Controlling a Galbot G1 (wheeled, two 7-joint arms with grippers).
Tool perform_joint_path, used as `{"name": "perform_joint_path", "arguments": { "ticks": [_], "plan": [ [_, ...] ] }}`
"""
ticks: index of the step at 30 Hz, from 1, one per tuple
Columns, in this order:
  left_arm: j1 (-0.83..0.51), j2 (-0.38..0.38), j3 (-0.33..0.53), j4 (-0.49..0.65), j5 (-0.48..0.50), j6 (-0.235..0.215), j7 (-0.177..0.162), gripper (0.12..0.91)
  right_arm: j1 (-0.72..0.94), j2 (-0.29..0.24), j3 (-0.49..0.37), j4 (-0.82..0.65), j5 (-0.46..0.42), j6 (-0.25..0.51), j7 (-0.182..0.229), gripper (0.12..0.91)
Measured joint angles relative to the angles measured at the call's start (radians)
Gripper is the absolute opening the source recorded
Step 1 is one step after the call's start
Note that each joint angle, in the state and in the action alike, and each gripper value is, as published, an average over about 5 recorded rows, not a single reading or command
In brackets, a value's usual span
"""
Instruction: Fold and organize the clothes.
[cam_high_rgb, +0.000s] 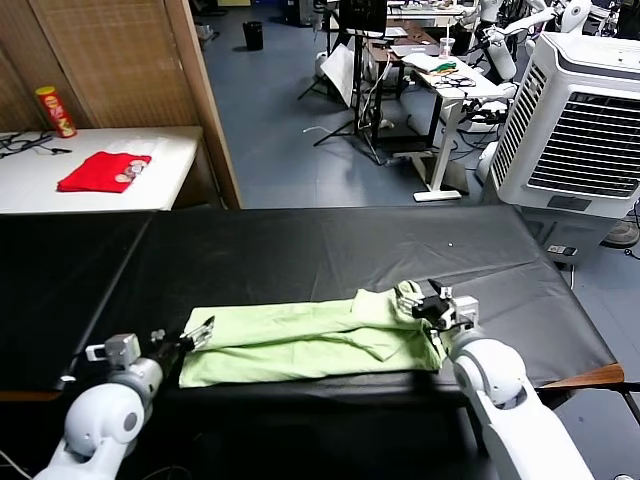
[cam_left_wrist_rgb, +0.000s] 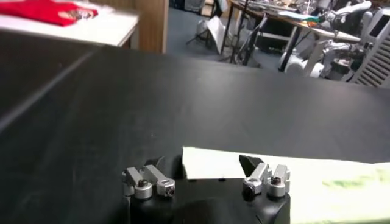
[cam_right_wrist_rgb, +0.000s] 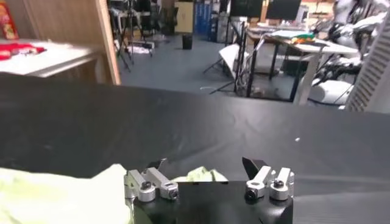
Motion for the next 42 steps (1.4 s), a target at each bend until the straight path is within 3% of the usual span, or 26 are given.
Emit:
{"name": "perform_joint_path", "arguments": {
  "ticks": [4,9,12,14,18,23,26,28,34,37,39,42],
  "plan": [
    [-0.010,-0.009,0.004,0.033,0.006,-0.009,0.002,0.607,0.014,0.016,-0.008,-0.045,-0.015,0.006,-0.003,0.657],
    [-0.019,-0.019,0.003,0.065,0.012,-0.033,-0.001,0.382,0.007,0.037,-0.015,-0.072,-0.032,0.038,0.011,0.408],
    [-0.020,-0.030,0.005,0.075,0.029,-0.060,0.002,0.224,-0.004,0.052,-0.019,-0.079,-0.049,0.077,0.049,0.243],
    [-0.022,-0.038,0.010,0.081,0.062,-0.089,0.004,0.158,-0.010,0.063,-0.021,-0.085,-0.067,0.107,0.077,0.177],
    [-0.034,-0.057,0.021,0.099,0.148,-0.131,0.009,0.127,-0.020,0.086,-0.019,-0.095,-0.087,0.148,0.101,0.170],
    [-0.037,-0.067,0.022,0.099,0.192,-0.140,0.032,0.127,-0.038,0.088,-0.005,-0.078,-0.080,0.153,0.068,0.197],
    [-0.028,-0.059,0.014,0.086,0.193,-0.142,0.043,0.168,-0.059,0.074,0.009,-0.047,-0.076,0.148,0.043,0.327],
    [-0.018,-0.050,0.006,0.073,0.181,-0.142,0.046,0.251,-0.073,0.063,0.018,-0.021,-0.071,0.145,0.036,0.444],
    [0.020,-0.032,-0.027,0.021,0.061,-0.115,0.037,0.586,-0.129,0.037,0.050,0.071,-0.057,0.144,0.030,0.742],
    [0.047,-0.036,-0.040,-0.002,0.020,-0.114,0.035,0.729,-0.155,0.032,0.061,0.112,-0.054,0.145,0.028,0.790],
    [0.065,-0.044,-0.044,-0.010,0.011,-0.114,0.033,0.779,-0.167,0.031,0.066,0.130,-0.053,0.145,0.028,0.796],
    [0.089,-0.059,-0.046,-0.018,0.012,-0.117,0.032,0.794,-0.179,0.029,0.071,0.148,-0.053,0.147,0.028,0.798]
  ]
}}
